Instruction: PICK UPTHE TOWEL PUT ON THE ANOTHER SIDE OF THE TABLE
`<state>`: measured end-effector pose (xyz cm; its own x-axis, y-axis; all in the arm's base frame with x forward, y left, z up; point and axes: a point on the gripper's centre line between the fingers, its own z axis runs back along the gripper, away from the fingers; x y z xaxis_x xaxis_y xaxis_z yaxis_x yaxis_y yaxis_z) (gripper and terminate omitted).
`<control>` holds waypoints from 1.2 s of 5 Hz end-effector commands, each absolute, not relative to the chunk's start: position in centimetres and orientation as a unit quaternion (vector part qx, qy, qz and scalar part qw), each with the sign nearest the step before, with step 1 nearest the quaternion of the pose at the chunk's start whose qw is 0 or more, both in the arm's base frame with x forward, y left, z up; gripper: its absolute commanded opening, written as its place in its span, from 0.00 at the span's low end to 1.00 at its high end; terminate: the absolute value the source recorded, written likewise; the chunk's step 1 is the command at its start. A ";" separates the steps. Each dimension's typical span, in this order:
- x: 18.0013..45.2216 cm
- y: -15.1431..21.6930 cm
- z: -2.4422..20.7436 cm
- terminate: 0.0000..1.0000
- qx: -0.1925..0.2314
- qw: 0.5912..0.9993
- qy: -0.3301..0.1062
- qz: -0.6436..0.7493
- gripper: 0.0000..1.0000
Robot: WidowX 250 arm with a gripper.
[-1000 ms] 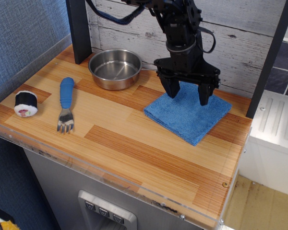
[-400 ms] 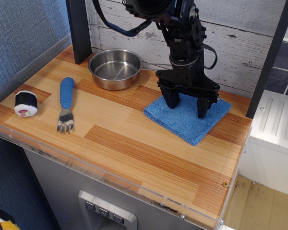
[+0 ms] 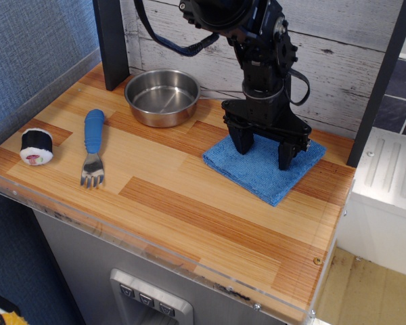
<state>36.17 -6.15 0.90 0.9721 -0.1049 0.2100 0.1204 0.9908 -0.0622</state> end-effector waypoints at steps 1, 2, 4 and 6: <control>34.2 -6.5 2.4 0.00 -0.032 0.991 -0.106 -0.068 1.00; 33.1 -6.6 2.8 0.00 -0.033 0.992 -0.102 -0.060 1.00; 29.1 -6.2 2.5 0.00 -0.016 0.994 -0.096 -0.050 1.00; 25.5 -8.0 2.5 0.00 -0.026 0.994 -0.089 -0.065 1.00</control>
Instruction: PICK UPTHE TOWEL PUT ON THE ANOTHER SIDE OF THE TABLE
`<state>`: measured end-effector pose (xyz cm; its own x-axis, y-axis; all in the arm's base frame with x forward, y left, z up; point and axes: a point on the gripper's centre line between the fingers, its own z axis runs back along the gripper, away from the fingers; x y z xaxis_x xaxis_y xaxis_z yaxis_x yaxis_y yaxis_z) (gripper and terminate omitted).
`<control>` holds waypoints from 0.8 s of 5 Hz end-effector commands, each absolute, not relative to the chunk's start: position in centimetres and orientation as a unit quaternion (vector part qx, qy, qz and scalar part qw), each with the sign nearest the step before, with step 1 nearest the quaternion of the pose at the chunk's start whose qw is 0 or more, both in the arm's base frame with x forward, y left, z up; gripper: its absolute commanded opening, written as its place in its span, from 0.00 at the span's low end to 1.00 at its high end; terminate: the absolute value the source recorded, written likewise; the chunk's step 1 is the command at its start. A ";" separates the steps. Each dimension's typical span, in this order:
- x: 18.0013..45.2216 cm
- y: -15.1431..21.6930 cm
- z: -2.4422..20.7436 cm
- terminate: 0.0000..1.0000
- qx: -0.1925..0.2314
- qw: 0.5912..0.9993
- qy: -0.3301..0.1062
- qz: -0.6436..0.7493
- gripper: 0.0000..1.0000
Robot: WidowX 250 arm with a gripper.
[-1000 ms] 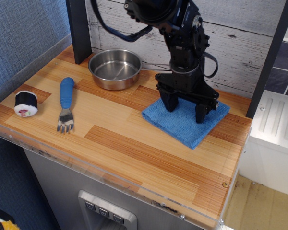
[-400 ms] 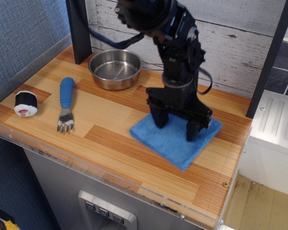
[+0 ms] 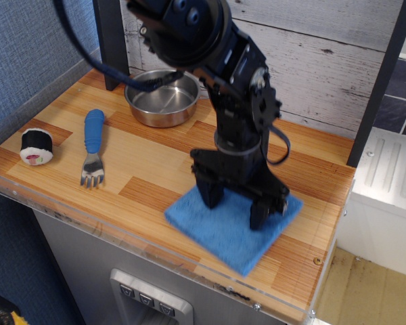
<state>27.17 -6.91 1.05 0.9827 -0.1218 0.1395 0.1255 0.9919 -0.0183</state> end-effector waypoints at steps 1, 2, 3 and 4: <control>24.8 -8.5 2.3 0.00 -0.029 0.994 -0.084 -0.069 1.00; 25.3 -8.3 2.9 0.00 -0.022 0.993 -0.094 -0.065 1.00; 25.9 -7.7 3.8 0.00 -0.024 0.992 -0.111 -0.051 1.00; 26.9 -7.1 5.5 0.00 -0.031 0.991 -0.125 -0.032 1.00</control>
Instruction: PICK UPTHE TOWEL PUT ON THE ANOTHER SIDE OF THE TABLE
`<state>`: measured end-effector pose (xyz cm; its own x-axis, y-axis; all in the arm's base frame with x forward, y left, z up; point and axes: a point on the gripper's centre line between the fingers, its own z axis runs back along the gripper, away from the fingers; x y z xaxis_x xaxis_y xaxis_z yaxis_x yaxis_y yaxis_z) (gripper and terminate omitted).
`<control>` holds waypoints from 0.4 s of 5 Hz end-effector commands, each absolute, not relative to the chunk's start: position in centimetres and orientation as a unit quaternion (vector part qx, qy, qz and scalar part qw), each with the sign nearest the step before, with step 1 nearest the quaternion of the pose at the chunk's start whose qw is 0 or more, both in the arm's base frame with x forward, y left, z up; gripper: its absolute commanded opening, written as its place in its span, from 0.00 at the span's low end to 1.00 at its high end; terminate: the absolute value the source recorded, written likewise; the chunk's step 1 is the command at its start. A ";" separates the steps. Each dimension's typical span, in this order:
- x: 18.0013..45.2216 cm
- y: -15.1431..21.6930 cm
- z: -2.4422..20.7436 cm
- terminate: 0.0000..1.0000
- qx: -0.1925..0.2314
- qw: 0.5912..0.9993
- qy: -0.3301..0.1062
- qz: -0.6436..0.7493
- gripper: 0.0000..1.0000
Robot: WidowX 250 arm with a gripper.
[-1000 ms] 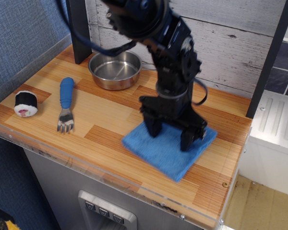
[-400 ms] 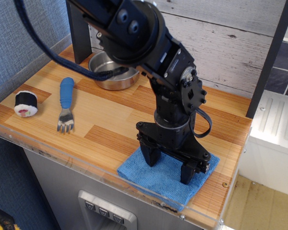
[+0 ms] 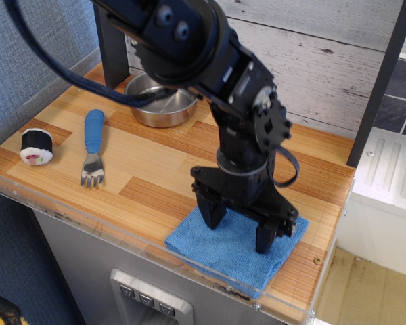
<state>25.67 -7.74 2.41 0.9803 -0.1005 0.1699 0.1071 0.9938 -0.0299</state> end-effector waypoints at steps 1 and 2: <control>27.7 -6.9 8.0 0.00 -0.030 0.989 -0.144 -0.019 1.00; 28.0 -7.0 10.0 0.00 -0.039 0.987 -0.156 -0.010 1.00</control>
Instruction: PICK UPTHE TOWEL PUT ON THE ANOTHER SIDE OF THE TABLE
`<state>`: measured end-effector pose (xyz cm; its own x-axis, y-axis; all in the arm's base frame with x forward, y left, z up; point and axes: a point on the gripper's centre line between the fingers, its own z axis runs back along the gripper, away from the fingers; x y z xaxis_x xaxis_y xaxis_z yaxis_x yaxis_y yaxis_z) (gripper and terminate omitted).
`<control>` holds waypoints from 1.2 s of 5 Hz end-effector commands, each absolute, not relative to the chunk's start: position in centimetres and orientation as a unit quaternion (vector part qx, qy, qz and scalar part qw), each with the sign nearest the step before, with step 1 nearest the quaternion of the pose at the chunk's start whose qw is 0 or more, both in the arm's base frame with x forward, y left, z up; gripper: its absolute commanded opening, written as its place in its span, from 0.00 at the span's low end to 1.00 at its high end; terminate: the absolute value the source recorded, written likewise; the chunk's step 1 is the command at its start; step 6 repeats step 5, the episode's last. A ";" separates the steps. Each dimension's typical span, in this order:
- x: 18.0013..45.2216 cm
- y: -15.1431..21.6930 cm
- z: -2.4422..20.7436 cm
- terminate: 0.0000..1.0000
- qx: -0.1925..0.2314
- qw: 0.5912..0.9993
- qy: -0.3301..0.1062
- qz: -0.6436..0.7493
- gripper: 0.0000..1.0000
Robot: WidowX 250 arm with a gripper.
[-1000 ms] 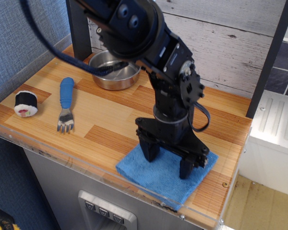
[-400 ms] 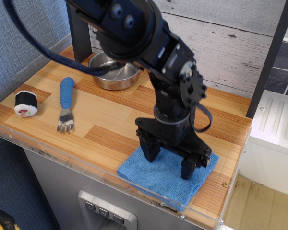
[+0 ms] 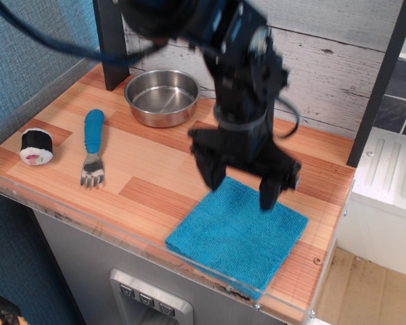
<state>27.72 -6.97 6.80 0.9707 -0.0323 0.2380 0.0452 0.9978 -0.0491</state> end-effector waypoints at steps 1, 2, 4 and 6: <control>27.5 -7.3 11.7 0.00 -0.040 0.989 -0.145 0.013 1.00; 27.5 -7.3 11.7 0.00 -0.040 0.989 -0.145 0.013 1.00; 27.5 -7.3 11.7 0.00 -0.040 0.989 -0.145 0.013 1.00; 27.5 -7.3 11.7 1.00 -0.040 0.989 -0.145 0.013 1.00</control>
